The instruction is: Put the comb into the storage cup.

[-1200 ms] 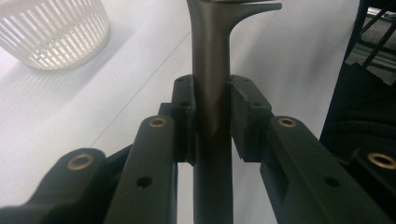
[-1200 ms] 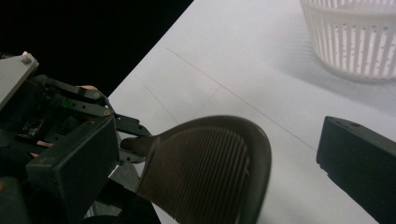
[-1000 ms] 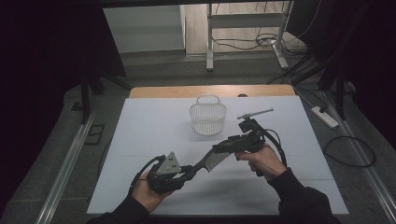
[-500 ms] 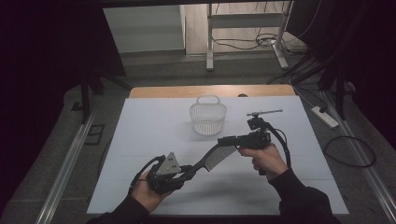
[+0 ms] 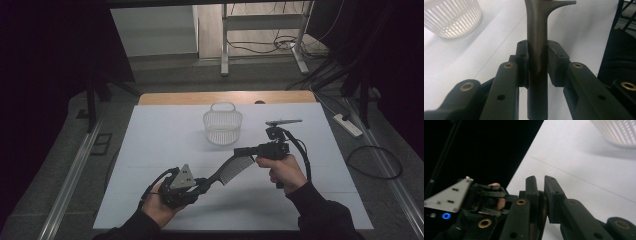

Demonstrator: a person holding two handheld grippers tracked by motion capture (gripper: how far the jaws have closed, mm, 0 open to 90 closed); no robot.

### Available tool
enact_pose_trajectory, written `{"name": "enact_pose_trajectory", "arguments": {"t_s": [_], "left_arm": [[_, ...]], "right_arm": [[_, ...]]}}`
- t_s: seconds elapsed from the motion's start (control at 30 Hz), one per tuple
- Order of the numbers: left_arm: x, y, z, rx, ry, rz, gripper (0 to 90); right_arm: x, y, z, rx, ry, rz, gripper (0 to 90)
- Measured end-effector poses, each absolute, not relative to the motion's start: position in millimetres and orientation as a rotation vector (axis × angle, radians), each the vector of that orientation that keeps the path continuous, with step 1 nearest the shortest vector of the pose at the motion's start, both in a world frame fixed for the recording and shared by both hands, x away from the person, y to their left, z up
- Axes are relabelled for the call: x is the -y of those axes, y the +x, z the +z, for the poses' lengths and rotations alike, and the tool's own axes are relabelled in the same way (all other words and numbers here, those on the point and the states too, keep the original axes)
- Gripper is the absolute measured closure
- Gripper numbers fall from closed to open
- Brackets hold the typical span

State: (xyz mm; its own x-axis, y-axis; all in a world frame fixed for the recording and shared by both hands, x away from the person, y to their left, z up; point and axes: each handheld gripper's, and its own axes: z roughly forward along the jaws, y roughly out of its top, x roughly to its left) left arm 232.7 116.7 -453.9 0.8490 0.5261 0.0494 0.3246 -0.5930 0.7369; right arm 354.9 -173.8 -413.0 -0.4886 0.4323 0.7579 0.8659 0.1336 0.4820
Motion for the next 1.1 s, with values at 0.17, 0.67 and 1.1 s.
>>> {"name": "enact_pose_trajectory", "arguments": {"t_s": [0.17,0.67,1.1], "left_arm": [[-114.4,234.5,-456.1,-0.620,2.269,0.337,72.2],[-120.2,240.6,-455.5,-0.695,2.205,0.278,59.2],[-134.9,246.5,-453.7,-0.812,2.115,0.171,24.2]], "right_arm": [[173.1,353.8,-412.0,1.947,-1.249,-1.310,83.7],[175.3,352.5,-408.3,1.942,-1.255,-1.370,84.2],[181.6,353.6,-401.5,1.951,-1.270,-1.424,84.2]]}}
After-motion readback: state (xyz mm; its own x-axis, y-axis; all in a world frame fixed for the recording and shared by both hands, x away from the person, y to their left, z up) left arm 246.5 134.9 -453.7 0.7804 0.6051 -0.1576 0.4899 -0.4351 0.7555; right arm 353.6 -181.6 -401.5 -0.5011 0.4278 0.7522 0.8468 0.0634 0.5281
